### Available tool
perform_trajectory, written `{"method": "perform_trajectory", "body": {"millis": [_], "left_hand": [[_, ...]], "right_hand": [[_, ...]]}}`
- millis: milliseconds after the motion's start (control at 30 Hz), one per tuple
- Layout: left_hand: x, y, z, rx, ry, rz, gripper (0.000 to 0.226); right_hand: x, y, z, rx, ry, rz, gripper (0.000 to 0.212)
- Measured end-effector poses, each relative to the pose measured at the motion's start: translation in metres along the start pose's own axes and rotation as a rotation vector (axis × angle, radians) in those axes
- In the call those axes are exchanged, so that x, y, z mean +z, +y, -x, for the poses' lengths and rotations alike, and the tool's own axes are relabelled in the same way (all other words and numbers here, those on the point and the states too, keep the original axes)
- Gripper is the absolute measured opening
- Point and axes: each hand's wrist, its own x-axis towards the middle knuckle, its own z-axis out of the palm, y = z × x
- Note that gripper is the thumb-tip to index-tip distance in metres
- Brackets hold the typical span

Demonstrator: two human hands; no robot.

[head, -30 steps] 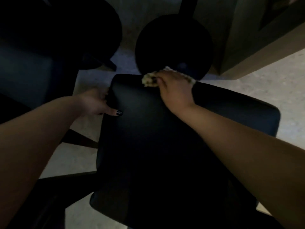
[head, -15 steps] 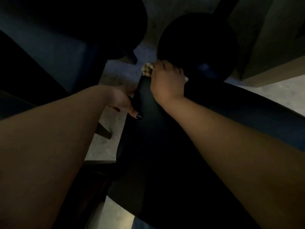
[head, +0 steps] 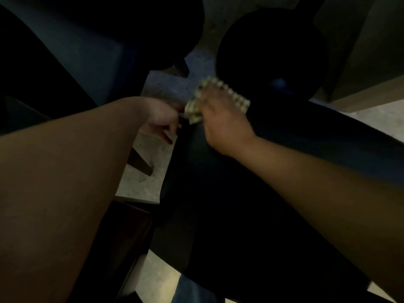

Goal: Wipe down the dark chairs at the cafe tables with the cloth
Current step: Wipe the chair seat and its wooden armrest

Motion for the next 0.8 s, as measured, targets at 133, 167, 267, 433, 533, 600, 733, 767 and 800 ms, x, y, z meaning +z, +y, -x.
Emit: {"method": "perform_trajectory", "body": {"millis": [133, 167, 267, 433, 533, 600, 733, 767, 800], "left_hand": [[0.003, 0.008, 0.002, 0.103, 0.067, 0.113, 0.066], [0.003, 0.01, 0.002, 0.107, 0.086, 0.112, 0.066], [0.003, 0.013, 0.002, 0.083, 0.086, 0.108, 0.07], [0.003, 0.011, 0.001, 0.089, 0.141, 0.044, 0.071], [0.004, 0.009, -0.003, 0.1, 0.197, 0.012, 0.069], [0.003, 0.012, -0.002, 0.101, 0.211, -0.05, 0.063], [0.006, 0.036, 0.005, 0.108, 0.314, -0.545, 0.028], [0.009, 0.043, 0.007, 0.089, 0.31, -0.627, 0.028], [0.012, 0.049, 0.007, 0.064, 0.283, -0.671, 0.035]], "right_hand": [[0.001, -0.006, 0.026, -0.356, -0.182, 0.027, 0.043], [-0.002, 0.002, 0.02, -0.329, -0.195, 0.038, 0.044], [-0.01, 0.025, -0.004, -0.014, -0.037, -0.018, 0.05], [0.001, -0.01, 0.019, -0.093, 0.01, -0.041, 0.045], [0.004, -0.011, 0.033, -0.407, -0.155, 0.044, 0.043], [-0.002, 0.008, 0.021, -0.31, -0.147, 0.058, 0.045], [-0.016, 0.048, 0.011, 0.37, 0.21, -0.066, 0.048], [-0.017, 0.046, 0.014, 0.48, 0.271, -0.081, 0.049], [-0.015, 0.038, 0.019, 0.501, 0.298, -0.093, 0.049]]}}
